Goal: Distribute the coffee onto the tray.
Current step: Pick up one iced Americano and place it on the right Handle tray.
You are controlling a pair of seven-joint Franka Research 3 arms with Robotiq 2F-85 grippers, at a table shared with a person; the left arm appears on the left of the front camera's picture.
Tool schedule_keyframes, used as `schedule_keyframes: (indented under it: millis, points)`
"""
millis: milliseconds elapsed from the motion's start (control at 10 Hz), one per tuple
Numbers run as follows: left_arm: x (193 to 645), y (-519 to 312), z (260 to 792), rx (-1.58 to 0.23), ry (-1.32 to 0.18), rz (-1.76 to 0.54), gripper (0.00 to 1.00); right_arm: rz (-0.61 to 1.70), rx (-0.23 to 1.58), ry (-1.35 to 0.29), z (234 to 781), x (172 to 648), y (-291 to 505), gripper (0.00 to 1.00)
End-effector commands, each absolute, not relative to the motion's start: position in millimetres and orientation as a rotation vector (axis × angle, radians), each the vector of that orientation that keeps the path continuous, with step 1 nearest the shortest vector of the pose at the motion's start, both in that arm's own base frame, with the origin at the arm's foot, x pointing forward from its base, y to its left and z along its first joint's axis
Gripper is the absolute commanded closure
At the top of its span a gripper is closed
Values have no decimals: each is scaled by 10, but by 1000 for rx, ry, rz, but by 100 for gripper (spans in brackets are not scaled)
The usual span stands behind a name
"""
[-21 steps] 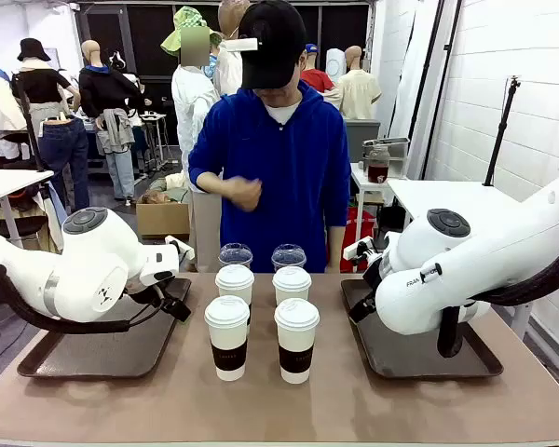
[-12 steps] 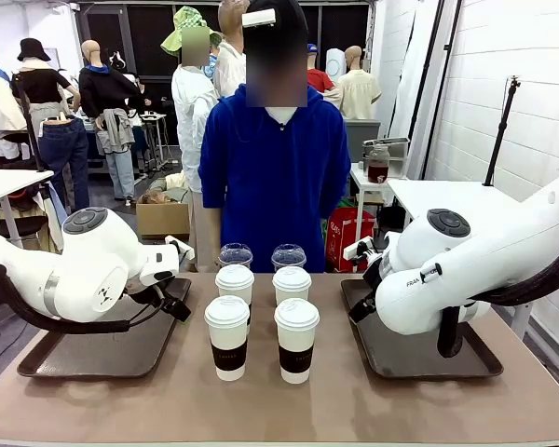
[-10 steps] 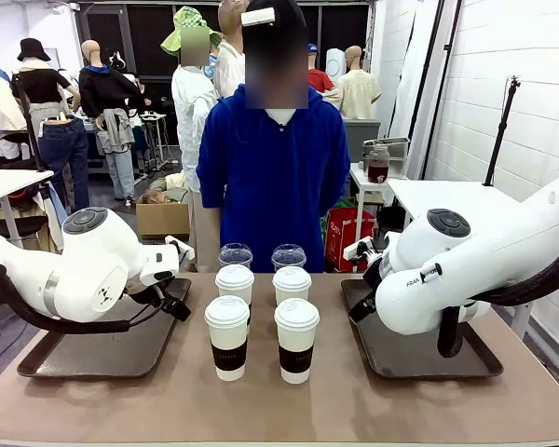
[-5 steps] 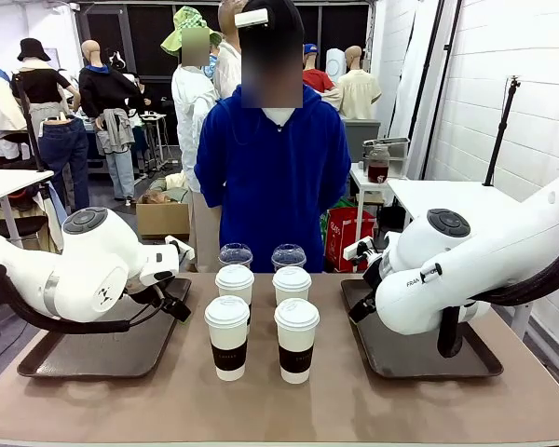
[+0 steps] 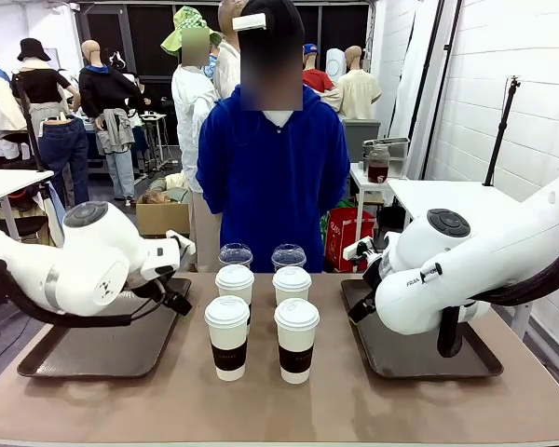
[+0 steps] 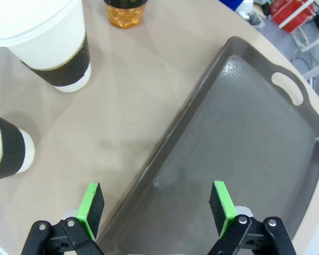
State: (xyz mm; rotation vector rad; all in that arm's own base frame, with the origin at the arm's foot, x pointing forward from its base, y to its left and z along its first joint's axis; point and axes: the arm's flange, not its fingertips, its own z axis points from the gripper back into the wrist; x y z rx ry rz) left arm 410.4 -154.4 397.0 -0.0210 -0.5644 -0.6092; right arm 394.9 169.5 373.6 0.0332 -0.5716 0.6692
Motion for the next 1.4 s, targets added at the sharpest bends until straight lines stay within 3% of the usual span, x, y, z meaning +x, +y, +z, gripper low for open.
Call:
schedule_keyframes:
  millis: [0,400,900,1300]
  points:
    - [4182,-1597,4705,-2,-556,-624,0,725,114,-565,3843,3867,1541,0]
    - [4080,-1579,5600,37,-544,-672,0,800,162,-631,4524,3716,1351,0]
    - [3985,-1496,5860,9,-583,-701,0,844,142,-746,5624,3644,1391,0]
    - [3928,-1507,5893,-11,-572,-724,0,879,127,-750,5870,3681,1476,0]
